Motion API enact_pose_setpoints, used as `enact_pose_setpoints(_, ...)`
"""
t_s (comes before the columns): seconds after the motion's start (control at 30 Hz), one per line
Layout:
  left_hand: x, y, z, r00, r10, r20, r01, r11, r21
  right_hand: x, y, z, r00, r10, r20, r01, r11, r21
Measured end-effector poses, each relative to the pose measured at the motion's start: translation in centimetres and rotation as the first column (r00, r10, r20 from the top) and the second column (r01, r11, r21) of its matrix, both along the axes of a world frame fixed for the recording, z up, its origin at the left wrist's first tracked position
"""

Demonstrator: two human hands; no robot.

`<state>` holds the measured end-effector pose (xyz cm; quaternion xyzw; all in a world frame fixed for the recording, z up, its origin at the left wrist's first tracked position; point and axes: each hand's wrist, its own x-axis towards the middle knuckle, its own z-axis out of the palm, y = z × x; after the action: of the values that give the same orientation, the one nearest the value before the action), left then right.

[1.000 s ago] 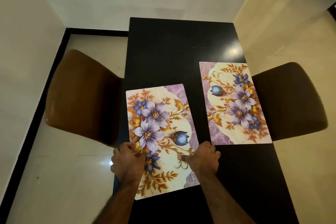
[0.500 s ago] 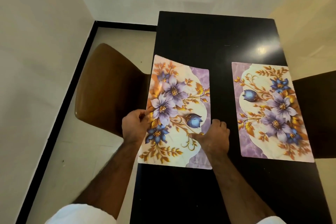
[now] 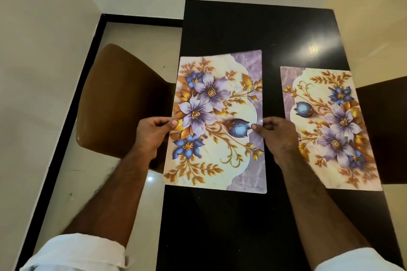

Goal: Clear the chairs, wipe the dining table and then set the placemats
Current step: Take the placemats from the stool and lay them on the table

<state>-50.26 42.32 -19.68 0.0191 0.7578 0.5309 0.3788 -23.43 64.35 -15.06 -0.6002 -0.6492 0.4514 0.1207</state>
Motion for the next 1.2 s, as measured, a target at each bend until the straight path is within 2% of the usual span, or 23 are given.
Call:
enact_pose_setpoints(0.1, 0.2, 0.9, -0.3, 0.980, -0.085, -0.180, 0.066, 0.992, -0.108, 0.0, 0.4, -0.9, 0.995, -0.013, 0.101, 0.005, 0.997, 0.071)
enact_pose_setpoints(0.23, 0.5, 1.7, -0.3, 0.952, -0.092, -0.291, 0.027, 0.975, -0.220, -0.5, 0.8, -1.9, 0.990, -0.019, 0.142, 0.007, 0.996, 0.087)
enact_pose_setpoints(0.43, 0.6, 2.2, -0.4, 0.945, -0.104, -0.311, 0.014, 0.961, -0.277, -1.1, 1.5, -2.8, 0.984, -0.006, 0.178, -0.015, 0.993, 0.115)
enact_pose_setpoints(0.9, 0.9, 2.6, 0.4, 0.880, -0.128, -0.457, -0.034, 0.943, -0.330, -1.9, 2.0, -4.9, 0.981, -0.023, 0.192, 0.010, 0.998, 0.069)
enact_pose_setpoints(1.2, 1.0, 2.7, 0.5, 0.885, -0.122, -0.449, -0.046, 0.938, -0.345, -2.1, 1.6, -5.1, 0.981, -0.032, 0.191, 0.010, 0.993, 0.115)
